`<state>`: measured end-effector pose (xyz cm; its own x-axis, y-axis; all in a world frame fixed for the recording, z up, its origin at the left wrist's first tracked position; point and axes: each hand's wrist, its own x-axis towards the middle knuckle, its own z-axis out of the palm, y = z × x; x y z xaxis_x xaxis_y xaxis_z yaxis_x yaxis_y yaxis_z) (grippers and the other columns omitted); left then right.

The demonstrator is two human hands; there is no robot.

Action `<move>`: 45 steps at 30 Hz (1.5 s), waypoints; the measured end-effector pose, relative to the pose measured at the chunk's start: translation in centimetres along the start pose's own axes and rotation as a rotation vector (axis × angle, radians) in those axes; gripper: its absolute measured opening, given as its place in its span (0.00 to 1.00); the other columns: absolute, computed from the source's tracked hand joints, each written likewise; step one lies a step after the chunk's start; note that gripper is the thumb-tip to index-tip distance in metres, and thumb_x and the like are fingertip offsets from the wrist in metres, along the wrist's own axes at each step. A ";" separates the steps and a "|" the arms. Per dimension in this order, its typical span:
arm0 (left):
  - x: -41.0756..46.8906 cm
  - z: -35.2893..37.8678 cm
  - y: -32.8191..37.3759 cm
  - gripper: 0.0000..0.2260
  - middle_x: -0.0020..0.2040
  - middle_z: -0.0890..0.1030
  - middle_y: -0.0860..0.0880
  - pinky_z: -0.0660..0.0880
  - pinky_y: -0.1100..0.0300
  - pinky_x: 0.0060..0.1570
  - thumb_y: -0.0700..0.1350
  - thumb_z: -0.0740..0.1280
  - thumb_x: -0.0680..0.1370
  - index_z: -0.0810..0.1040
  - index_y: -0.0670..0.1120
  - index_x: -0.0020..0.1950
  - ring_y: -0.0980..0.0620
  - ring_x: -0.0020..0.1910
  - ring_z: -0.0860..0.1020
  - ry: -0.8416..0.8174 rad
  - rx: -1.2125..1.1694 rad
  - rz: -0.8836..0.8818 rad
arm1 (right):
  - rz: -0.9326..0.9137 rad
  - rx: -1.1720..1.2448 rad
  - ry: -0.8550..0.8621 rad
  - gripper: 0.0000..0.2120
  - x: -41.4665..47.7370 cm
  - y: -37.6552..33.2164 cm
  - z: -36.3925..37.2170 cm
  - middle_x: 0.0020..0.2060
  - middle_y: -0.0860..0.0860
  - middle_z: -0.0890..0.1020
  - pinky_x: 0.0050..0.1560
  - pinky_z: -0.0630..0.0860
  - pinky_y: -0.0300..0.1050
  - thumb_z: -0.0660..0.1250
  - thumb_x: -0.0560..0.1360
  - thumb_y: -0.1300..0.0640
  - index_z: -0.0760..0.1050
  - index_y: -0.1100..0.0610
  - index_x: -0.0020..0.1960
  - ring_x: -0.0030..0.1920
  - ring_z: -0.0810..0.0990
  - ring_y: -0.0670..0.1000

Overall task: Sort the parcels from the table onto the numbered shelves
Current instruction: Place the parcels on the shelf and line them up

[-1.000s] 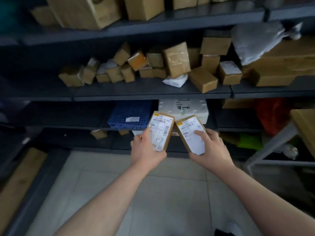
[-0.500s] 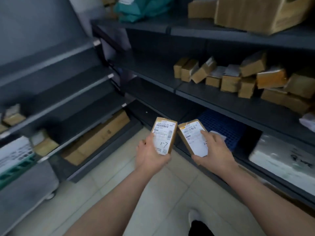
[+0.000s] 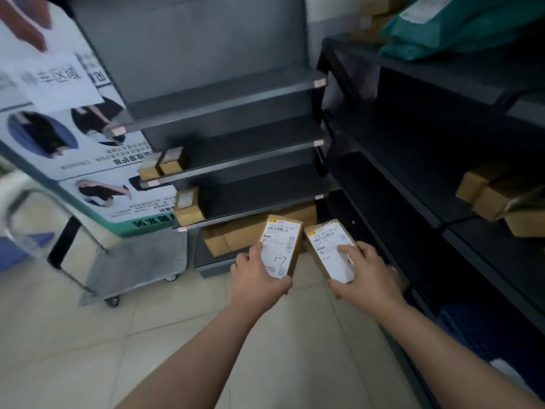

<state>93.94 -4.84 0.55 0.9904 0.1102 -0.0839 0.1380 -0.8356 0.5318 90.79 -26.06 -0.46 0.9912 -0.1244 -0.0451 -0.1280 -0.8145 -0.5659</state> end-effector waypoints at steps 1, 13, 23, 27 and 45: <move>1.0 -0.4 -0.7 0.43 0.63 0.67 0.46 0.67 0.54 0.58 0.56 0.74 0.64 0.59 0.51 0.75 0.44 0.62 0.66 0.019 -0.007 -0.027 | -0.031 -0.002 -0.017 0.36 1.2 -0.8 0.6 0.72 0.48 0.59 0.59 0.70 0.46 0.71 0.67 0.43 0.63 0.45 0.72 0.67 0.66 0.52; 17.1 -7.9 -11.9 0.45 0.66 0.67 0.44 0.69 0.50 0.60 0.57 0.74 0.65 0.56 0.51 0.77 0.43 0.65 0.66 0.090 -0.024 -0.199 | -0.163 -0.023 -0.102 0.37 17.2 -14.4 8.9 0.70 0.47 0.61 0.62 0.71 0.50 0.72 0.66 0.43 0.63 0.45 0.72 0.66 0.66 0.52; 30.6 -13.3 -17.6 0.43 0.67 0.65 0.43 0.70 0.47 0.62 0.57 0.74 0.67 0.55 0.53 0.76 0.42 0.66 0.65 0.084 -0.031 -0.236 | -0.150 -0.050 -0.071 0.37 29.0 -23.9 14.0 0.71 0.48 0.61 0.59 0.73 0.49 0.73 0.68 0.42 0.62 0.46 0.72 0.66 0.66 0.52; 34.7 -13.6 -18.3 0.43 0.68 0.65 0.45 0.71 0.47 0.61 0.56 0.75 0.67 0.54 0.54 0.75 0.43 0.67 0.65 0.084 -0.073 -0.241 | -0.146 -0.063 -0.087 0.37 33.4 -25.8 15.3 0.71 0.49 0.60 0.60 0.74 0.51 0.73 0.68 0.42 0.61 0.46 0.73 0.67 0.65 0.53; 60.6 -14.3 -16.2 0.39 0.71 0.62 0.42 0.65 0.44 0.68 0.58 0.73 0.70 0.56 0.54 0.75 0.37 0.70 0.62 0.058 0.078 -0.351 | -0.175 -0.118 -0.133 0.35 60.7 -30.9 19.9 0.71 0.54 0.61 0.61 0.72 0.53 0.72 0.69 0.42 0.61 0.46 0.72 0.66 0.67 0.58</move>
<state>151.92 23.06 -1.11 0.8823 0.4259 -0.2003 0.4703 -0.7796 0.4135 155.55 2.83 -2.15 0.9933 0.0941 -0.0670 0.0512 -0.8783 -0.4753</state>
